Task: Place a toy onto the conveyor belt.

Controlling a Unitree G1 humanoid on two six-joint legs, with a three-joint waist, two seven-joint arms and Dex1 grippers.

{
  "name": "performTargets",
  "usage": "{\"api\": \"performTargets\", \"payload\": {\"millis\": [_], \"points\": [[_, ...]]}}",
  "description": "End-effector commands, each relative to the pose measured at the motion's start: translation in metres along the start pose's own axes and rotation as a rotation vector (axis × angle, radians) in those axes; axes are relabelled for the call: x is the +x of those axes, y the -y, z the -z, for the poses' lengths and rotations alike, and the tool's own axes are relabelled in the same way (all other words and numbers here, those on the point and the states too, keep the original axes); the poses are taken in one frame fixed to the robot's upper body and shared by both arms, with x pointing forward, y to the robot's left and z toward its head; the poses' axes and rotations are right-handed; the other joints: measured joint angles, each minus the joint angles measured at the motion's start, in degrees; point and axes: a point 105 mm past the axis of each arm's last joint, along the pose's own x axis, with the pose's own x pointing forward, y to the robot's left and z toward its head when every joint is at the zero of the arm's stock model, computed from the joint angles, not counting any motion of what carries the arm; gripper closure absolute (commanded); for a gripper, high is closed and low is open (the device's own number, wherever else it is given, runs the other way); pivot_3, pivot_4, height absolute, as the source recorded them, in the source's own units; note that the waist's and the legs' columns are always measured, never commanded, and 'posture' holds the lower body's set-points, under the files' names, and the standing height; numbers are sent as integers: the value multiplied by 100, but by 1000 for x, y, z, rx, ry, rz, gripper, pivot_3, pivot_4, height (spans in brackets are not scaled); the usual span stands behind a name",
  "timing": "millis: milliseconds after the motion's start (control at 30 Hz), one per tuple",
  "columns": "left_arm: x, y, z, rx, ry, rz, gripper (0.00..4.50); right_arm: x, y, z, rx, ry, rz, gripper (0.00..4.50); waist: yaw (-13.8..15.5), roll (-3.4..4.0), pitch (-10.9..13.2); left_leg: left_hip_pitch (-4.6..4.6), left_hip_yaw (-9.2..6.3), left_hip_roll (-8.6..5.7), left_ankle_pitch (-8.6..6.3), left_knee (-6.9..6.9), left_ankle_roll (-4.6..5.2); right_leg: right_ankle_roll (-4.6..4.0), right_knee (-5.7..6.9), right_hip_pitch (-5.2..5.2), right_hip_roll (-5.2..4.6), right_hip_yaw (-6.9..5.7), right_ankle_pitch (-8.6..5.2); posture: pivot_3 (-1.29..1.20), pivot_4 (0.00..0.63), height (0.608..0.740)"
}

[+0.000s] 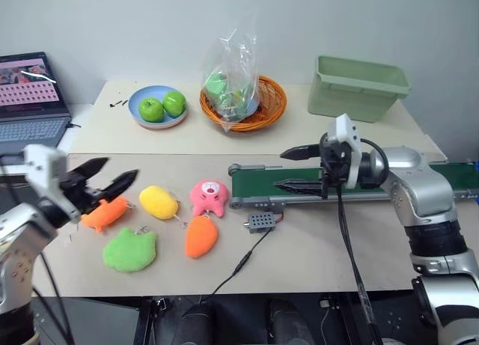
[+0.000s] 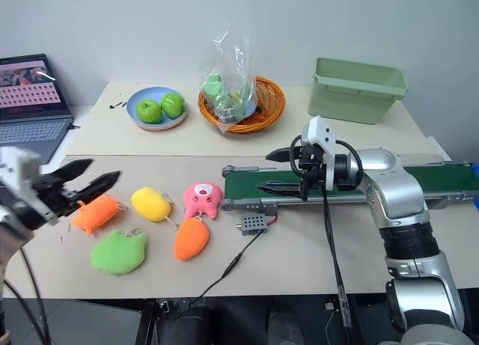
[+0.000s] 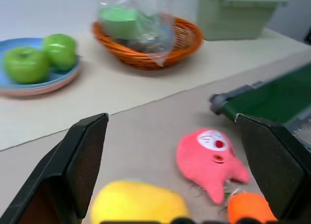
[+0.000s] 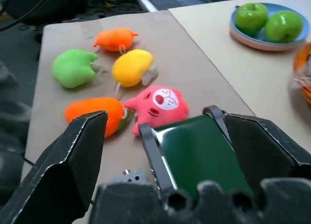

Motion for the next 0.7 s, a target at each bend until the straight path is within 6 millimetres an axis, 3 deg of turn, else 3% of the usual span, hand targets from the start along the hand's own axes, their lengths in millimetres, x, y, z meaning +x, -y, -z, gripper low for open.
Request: {"api": "performTargets", "payload": {"millis": [33, 100, 267, 333, 467, 700], "points": [[-28, -37, 11, -122, 18, -232, 35, 9, 3, -9, -55, 10, -41, 0, -7, -1, 0, 1, 0, 0, 0, 0, 0, 0, 1, 1, 0, -1, 0, 0, 150, 740], [-42, -52, 20, -213, 27, -346, 35, 13, 4, -8, -58, 5, -59, 0, 5, -1, 0, 0, -1, 1, 0, 0, 0, 0, 0, -1, 1, -1, 0, 0, 150, 740], [-66, -67, 44, -453, 40, -502, 35, 21, 3, -10, -68, 9, -103, 0, 46, -2, 0, -4, -12, -2, -1, 1, -3, -1, 0, -1, -5, -3, 1, 0, 150, 740], [-68, -64, 51, -607, 82, -499, 35, 22, 3, -11, -74, 7, -112, 0, 46, -2, 0, -3, -37, -2, -2, 1, -5, -1, 0, 0, -6, -2, 1, 0, 150, 740], [-75, -75, 54, -972, 302, -512, 35, 21, 5, -10, -82, 0, -108, 0, 47, -11, -4, -2, -54, -4, -1, 4, -10, -2, 9, -2, -9, -7, 1, 0, 150, 740], [-67, -67, 79, -1218, 305, -498, 35, 15, 5, -9, -86, -16, -94, 0, 23, -11, -4, 0, -53, -9, -8, 2, -21, -3, 6, -4, -9, 3, 2, 0, 150, 740]]}}
